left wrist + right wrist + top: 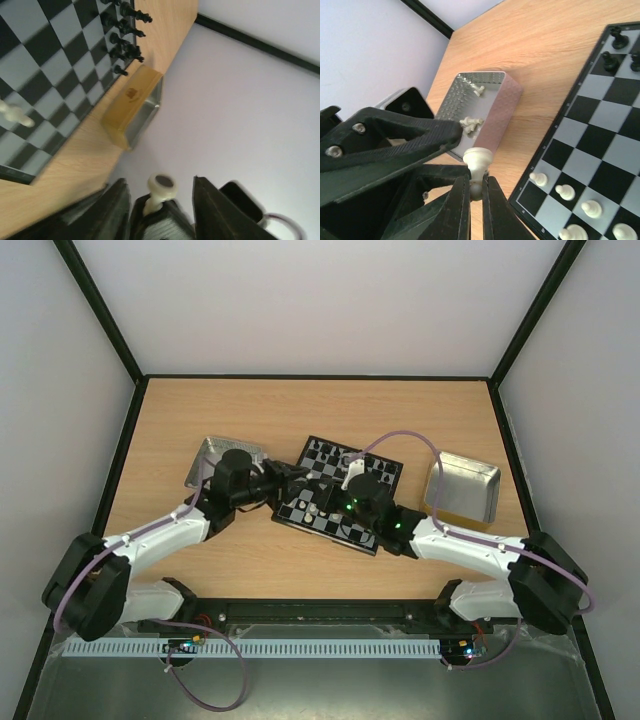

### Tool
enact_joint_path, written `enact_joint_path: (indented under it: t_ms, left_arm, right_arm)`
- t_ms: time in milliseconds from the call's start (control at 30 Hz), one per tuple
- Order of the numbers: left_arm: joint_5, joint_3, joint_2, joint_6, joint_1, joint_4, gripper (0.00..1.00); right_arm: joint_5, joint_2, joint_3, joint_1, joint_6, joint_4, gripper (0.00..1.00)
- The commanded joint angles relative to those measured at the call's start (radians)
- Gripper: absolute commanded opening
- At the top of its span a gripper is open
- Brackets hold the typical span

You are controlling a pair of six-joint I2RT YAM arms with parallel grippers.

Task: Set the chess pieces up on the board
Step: Place the chess piece on the chessboard.

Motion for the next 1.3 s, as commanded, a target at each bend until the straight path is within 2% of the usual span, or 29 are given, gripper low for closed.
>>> enact_joint_path:
  t_ms: [0, 133, 300, 400, 533, 700, 867, 1067, 1267]
  left_arm:
    - [-0.039, 0.030, -0.052, 0.135, -0.005, -0.155, 0.43]
    - [-0.064, 0.057, -0.052, 0.270, 0.016, -0.223, 0.55]
    - [-0.175, 0.117, -0.093, 0.601, 0.074, -0.425, 0.65]
    - [-0.257, 0.149, -0.145, 0.804, 0.119, -0.530, 0.69]
    - [-0.379, 0.197, -0.215, 1.055, 0.152, -0.689, 0.72]
    - [-0.455, 0.179, -0.319, 1.266, 0.158, -0.748, 0.77]
    - [-0.452, 0.132, -0.376, 1.354, 0.158, -0.762, 0.77]
    - [-0.428, 0.087, -0.390, 1.363, 0.158, -0.749, 0.77]
    - [-0.424, 0.083, -0.394, 1.357, 0.158, -0.753, 0.77]
  right_arm:
    - [0.015, -0.067, 0.035, 0.000, 0.029, -0.197, 0.02]
    - [0.018, -0.120, 0.068, -0.012, 0.046, -0.417, 0.02]
    - [0.008, -0.149, 0.146, -0.067, 0.016, -0.774, 0.02]
    - [-0.006, -0.150, 0.186, -0.108, -0.010, -0.923, 0.02]
    - [-0.042, -0.097, 0.224, -0.134, -0.042, -1.047, 0.02]
    - [-0.117, 0.026, 0.258, -0.145, -0.091, -1.105, 0.02]
    - [-0.165, 0.158, 0.319, -0.148, -0.141, -1.148, 0.02]
    - [-0.181, 0.264, 0.366, -0.147, -0.148, -1.150, 0.02]
    - [-0.137, 0.301, 0.386, -0.148, -0.122, -1.140, 0.02]
